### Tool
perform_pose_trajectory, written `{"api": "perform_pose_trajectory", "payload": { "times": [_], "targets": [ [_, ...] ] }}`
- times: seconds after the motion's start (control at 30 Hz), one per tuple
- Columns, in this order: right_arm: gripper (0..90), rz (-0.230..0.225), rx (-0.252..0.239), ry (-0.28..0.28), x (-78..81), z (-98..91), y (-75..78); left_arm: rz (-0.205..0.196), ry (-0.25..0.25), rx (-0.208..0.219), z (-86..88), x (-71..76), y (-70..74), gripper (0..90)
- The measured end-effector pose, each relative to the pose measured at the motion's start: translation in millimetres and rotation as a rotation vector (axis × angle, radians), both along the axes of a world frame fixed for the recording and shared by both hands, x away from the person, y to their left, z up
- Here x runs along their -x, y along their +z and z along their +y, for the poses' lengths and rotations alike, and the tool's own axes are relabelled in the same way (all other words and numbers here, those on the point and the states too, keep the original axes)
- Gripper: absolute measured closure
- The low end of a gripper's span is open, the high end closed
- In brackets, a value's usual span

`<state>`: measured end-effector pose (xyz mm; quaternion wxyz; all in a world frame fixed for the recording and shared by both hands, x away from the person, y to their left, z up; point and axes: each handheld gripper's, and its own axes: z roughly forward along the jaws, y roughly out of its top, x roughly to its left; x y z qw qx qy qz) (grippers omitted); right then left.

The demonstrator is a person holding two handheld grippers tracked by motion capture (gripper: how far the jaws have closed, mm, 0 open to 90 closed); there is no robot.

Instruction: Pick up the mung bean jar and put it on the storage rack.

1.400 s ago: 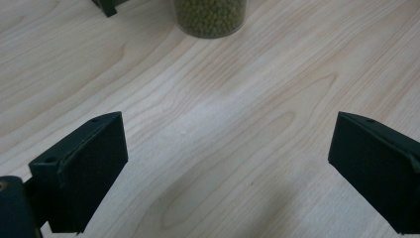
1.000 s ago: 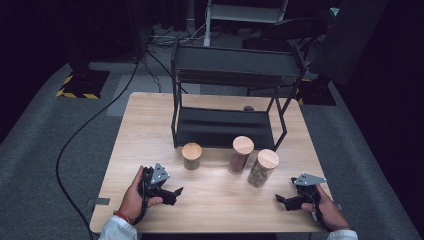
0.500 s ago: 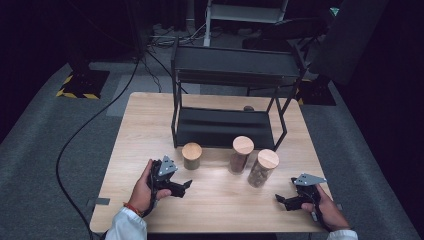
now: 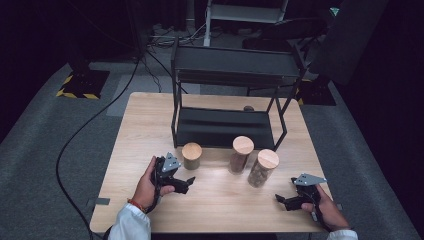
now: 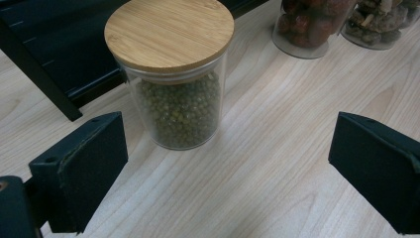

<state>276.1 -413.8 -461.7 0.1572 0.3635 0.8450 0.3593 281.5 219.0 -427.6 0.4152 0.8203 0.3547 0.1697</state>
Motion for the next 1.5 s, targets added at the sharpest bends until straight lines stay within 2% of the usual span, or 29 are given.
{"api": "perform_pose_trajectory", "payload": {
  "times": [0.23, 0.4, 0.77, 0.93, 1.37, 1.43, 1.5],
  "targets": [
    [0.0, 0.0, 0.0, 0.002, -0.3, -0.2, 0.0, 0.008, -0.008, 0.0, -4.3, -10.2, 0.2, 1.5],
    [0.0, 0.0, 0.0, 0.001, -0.2, -0.1, 0.0, 0.018, 0.005, 0.004, -7.1, -16.8, -1.1, 1.5],
    [0.0, 0.0, 0.0, 0.001, -0.3, -0.2, 0.0, 0.024, 0.005, -0.014, -16.6, -29.7, -3.8, 1.5],
    [0.0, 0.0, 0.0, 0.001, -0.2, -0.1, 0.0, 0.022, 0.025, 0.0, -18.8, -32.6, -5.6, 1.3],
    [0.0, 0.0, -0.001, 0.002, -0.4, -0.2, 0.0, 0.031, 0.051, -0.007, -31.0, -47.7, -10.2, 1.4],
    [0.0, 0.0, -0.001, 0.002, -0.4, -0.2, 0.0, 0.032, 0.063, -0.005, -33.2, -49.1, -11.1, 1.6],
    [0.0, 0.0, -0.001, 0.002, -0.4, -0.2, -0.1, 0.024, 0.098, -0.001, -37.0, -47.7, -12.8, 2.4]
  ]
}}
